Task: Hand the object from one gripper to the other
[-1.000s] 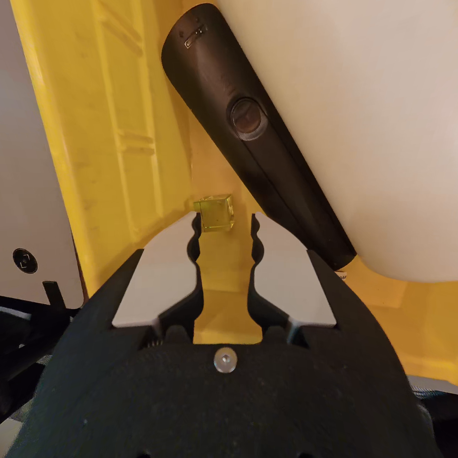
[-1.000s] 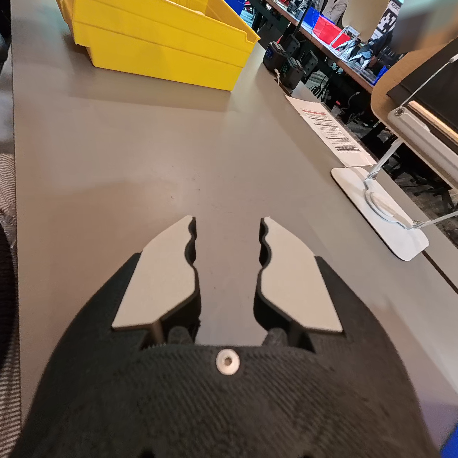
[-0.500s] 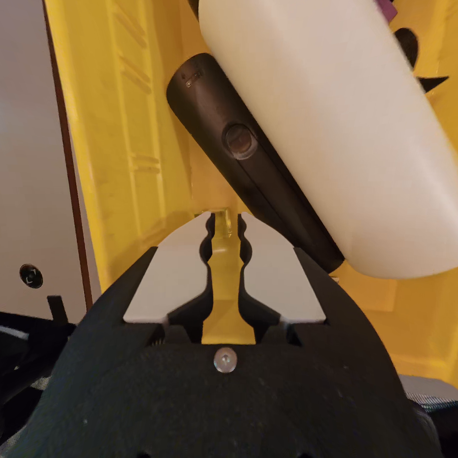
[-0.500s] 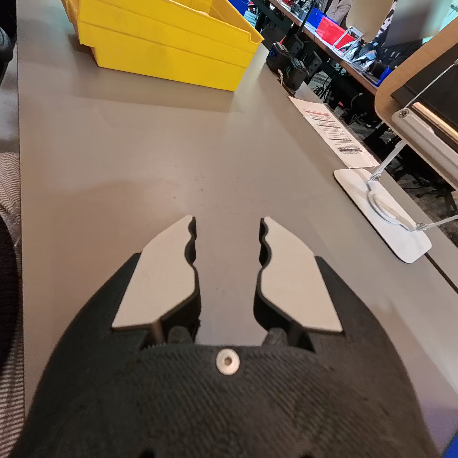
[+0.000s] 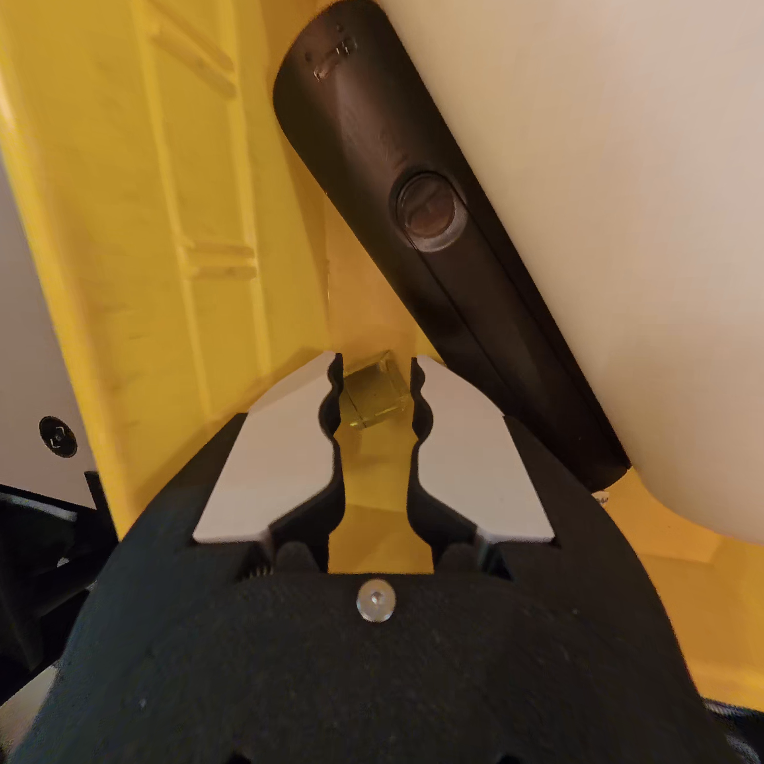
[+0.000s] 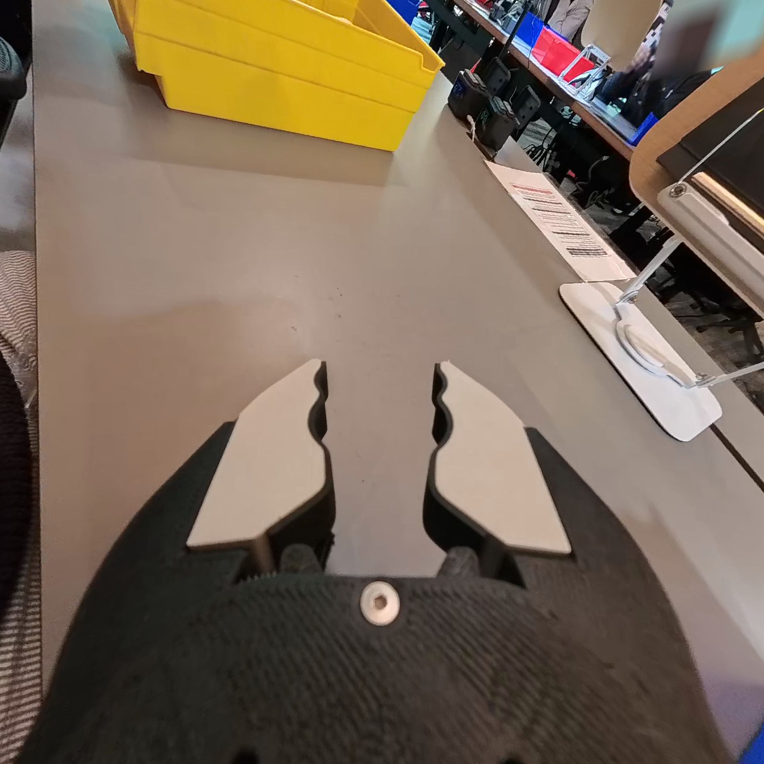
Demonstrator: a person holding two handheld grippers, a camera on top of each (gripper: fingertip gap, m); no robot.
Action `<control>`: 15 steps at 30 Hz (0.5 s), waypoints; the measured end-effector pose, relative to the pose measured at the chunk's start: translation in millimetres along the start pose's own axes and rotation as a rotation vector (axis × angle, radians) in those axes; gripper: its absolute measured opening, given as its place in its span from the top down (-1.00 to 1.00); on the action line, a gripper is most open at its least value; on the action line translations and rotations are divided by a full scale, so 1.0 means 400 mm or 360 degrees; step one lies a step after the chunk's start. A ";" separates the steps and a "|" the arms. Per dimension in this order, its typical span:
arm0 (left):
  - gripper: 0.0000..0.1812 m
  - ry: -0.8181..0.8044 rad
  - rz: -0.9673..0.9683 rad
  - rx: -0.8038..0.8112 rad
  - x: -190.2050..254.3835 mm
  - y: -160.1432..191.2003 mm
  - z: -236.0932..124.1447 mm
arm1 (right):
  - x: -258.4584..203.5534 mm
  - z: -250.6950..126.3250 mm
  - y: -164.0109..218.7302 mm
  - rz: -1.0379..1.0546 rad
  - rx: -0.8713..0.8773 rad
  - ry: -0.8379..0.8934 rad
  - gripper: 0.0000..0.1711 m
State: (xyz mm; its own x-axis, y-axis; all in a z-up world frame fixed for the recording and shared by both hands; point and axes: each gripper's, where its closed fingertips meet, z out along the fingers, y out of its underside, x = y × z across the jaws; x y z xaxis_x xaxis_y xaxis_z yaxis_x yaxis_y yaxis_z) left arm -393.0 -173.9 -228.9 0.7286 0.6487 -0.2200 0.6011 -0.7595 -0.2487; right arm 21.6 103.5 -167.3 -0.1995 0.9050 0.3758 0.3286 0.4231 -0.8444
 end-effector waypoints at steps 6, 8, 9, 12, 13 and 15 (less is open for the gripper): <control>0.93 0.0200 0.0026 -0.0108 0.044 0.029 0.000 | -0.002 -0.001 -0.002 -0.0010 0.0002 0.0000 0.42; 0.98 0.0195 0.0042 -0.0120 0.041 0.034 -0.004 | -0.003 -0.001 -0.002 -0.0015 0.0001 0.0000 0.42; 0.98 0.0201 0.0043 -0.0112 0.042 0.032 -0.009 | -0.003 0.000 -0.002 -0.0016 0.0000 0.0000 0.42; 0.98 0.0242 0.0036 -0.0052 0.048 0.018 -0.032 | -0.005 0.001 0.000 -0.0019 -0.0006 -0.0004 0.42; 0.94 0.0251 0.0028 -0.0040 0.049 0.017 -0.041 | -0.005 0.002 0.001 -0.0018 -0.0007 -0.0006 0.42; 0.86 0.0266 0.0021 -0.0062 0.051 0.025 -0.055 | -0.005 0.002 0.000 -0.0018 -0.0005 -0.0007 0.42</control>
State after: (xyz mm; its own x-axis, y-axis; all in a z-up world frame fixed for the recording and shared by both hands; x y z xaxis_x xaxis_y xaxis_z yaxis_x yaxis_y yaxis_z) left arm -365.0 -169.2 -214.9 0.7789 0.6240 -0.0622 0.6011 -0.7712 -0.2096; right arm 21.4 101.7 -168.5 -0.2071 0.9000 0.3834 0.3290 0.4332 -0.8391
